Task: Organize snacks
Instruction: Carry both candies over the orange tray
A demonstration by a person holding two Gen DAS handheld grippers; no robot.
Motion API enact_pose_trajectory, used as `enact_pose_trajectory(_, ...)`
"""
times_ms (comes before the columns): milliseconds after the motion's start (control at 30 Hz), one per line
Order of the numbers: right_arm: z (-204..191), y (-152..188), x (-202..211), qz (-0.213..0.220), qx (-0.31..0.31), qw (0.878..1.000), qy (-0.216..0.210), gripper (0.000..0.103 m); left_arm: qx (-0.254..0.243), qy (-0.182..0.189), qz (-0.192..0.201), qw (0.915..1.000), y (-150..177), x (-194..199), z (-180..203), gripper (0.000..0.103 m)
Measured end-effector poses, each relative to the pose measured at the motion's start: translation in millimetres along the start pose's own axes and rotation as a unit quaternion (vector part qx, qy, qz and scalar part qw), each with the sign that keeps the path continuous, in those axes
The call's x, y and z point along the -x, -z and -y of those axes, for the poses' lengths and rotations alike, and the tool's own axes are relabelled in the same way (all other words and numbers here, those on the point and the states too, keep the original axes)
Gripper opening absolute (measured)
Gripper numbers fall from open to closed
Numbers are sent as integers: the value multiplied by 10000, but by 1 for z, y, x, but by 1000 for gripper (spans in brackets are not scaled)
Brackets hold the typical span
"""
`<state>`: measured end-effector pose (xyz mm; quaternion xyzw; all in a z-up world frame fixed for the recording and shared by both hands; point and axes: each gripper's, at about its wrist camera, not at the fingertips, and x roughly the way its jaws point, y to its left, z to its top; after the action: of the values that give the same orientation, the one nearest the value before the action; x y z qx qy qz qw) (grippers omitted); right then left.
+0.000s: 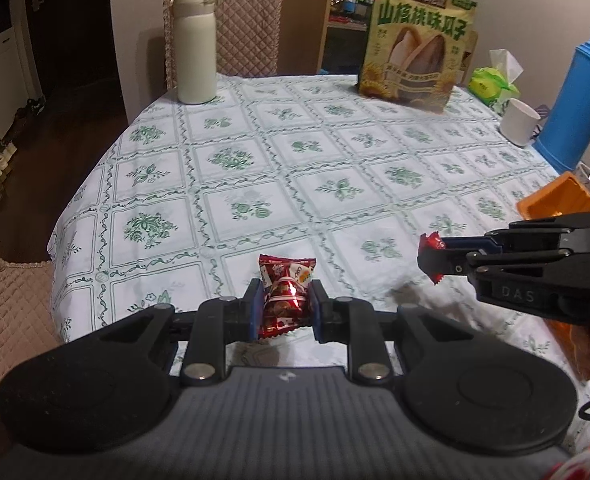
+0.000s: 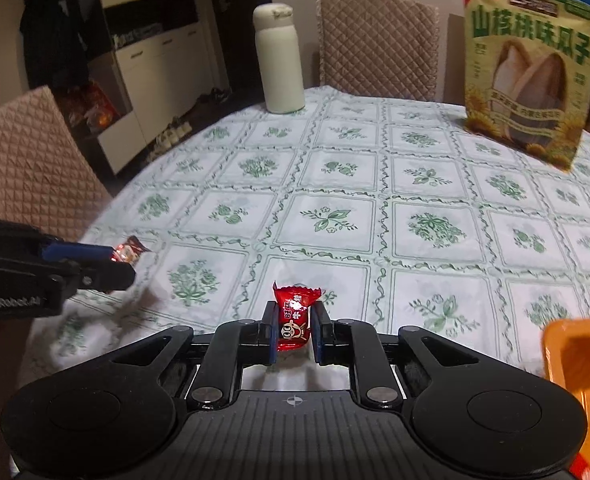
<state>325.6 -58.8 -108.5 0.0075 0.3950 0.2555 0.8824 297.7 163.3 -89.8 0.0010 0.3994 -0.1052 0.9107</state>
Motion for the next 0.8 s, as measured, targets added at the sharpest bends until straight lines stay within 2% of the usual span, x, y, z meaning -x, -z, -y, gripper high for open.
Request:
enact_pose_trajectory(467, 3, 27, 89, 308, -542, 9979, -192, 17, -99, 236, 181, 9995, 16, 54, 51, 22)
enact_pose_trajectory(800, 21, 56, 159, 443, -797, 9955, -255, 17, -328, 641, 247, 9971, 27, 85, 114, 22)
